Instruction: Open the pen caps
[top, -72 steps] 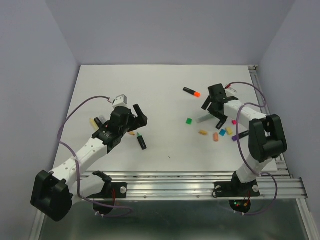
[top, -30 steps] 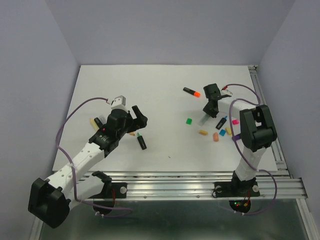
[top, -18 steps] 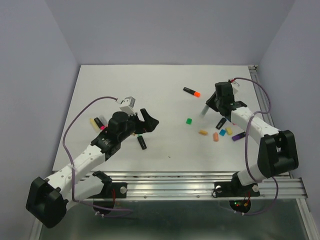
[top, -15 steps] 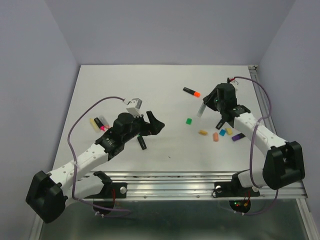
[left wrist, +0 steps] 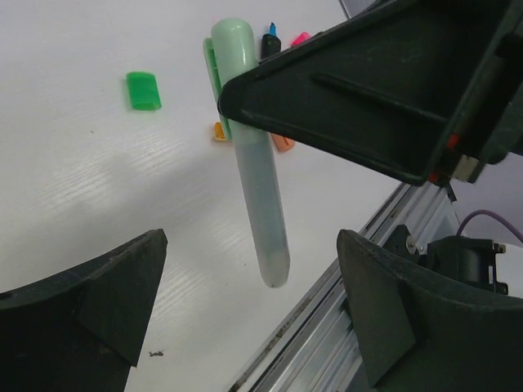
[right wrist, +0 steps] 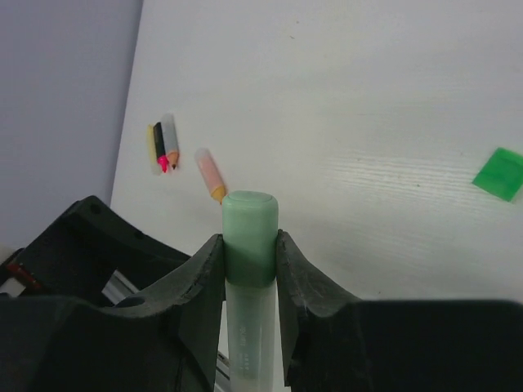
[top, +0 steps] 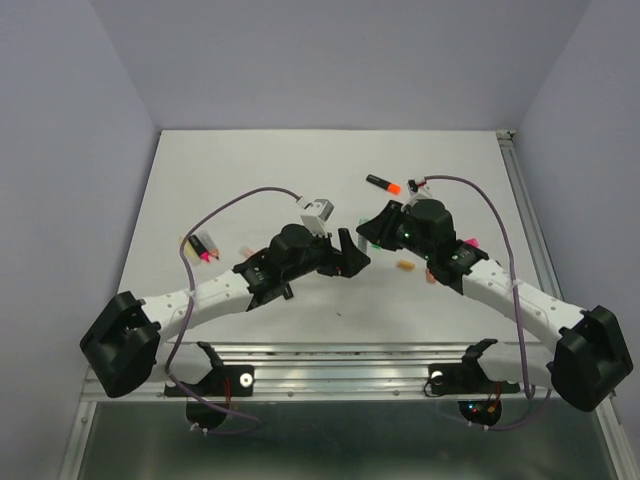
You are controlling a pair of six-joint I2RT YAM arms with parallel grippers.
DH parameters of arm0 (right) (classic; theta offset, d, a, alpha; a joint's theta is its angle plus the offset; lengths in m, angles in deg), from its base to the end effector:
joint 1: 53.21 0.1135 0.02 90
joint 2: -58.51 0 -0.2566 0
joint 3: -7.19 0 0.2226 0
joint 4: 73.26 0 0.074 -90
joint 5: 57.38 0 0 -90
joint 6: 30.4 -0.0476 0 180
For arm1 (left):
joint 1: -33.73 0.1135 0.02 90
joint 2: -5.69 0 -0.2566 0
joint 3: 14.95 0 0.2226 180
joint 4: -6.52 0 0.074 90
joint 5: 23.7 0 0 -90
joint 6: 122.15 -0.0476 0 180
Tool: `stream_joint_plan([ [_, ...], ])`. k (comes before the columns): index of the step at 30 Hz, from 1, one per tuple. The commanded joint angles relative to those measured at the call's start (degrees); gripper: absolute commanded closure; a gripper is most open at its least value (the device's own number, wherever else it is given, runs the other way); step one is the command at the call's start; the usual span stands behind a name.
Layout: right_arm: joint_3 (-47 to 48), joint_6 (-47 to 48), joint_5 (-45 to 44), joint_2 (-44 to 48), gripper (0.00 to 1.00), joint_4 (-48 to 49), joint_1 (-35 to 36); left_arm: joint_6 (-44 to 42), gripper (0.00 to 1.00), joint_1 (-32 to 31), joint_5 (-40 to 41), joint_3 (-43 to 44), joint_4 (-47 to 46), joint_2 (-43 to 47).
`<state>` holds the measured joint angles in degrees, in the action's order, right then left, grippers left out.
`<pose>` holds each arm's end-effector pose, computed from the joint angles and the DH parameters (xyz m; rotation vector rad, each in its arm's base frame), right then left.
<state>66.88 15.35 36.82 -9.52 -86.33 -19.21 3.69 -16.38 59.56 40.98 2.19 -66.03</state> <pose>0.2114 0.1468 0.2748 0.1334 2.0679 0.9504 0.1705 -0.2127 0.2725 0.3314 1.9007 -1.1571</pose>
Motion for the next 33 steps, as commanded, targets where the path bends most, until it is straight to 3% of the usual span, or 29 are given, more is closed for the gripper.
stream_joint_plan([
  [1, -1.95, -3.03, 3.18, 2.72, 0.99, 7.18, 2.21, -0.94, 0.06, -0.25, 2.26, 3.39, -3.50, -0.87],
  [5, -3.71, -4.79, 2.21, 5.01, 0.99, 9.82, 3.62, -1.29, 0.16, -0.25, 3.58, 4.09, -3.41, -1.58],
  [9, -3.45, -4.27, 1.42, 4.84, 0.99, 9.48, 4.32, -1.29, 0.46, -0.34, 4.02, 4.53, -3.41, -1.75],
  [12, -4.41, -4.70, 1.15, 4.31, 0.99, 12.35, 5.11, -1.21, 0.59, -0.34, 4.11, 4.79, -3.41, -2.10],
  [14, -4.68, -4.44, 1.77, 3.35, 0.99, 14.91, 5.72, -1.21, 0.76, -0.26, 4.11, 4.79, -3.32, -2.28],
  [16, -4.33, -3.39, 0.11, 2.12, 0.99, 17.11, 6.78, -0.77, 1.00, -0.26, 4.28, 4.53, -3.24, -2.45],
  [21, -2.14, 0.03, -11.31, -2.10, 0.99, 18.97, 7.57, 1.16, 1.00, -0.43, 4.37, 2.17, -3.15, -1.06],
  [27, 10.51, 4.43, -28.87, -9.20, 0.99, 14.05, 7.49, 4.68, 1.00, -4.99, 3.75, -6.96, -3.41, 3.50],
  [33, 19.13, 6.55, -32.86, -15.55, 0.99, 11.76, 4.68, 9.51, 1.00, -13.60, 10.17, -15.06, -3.76, 11.41],
])
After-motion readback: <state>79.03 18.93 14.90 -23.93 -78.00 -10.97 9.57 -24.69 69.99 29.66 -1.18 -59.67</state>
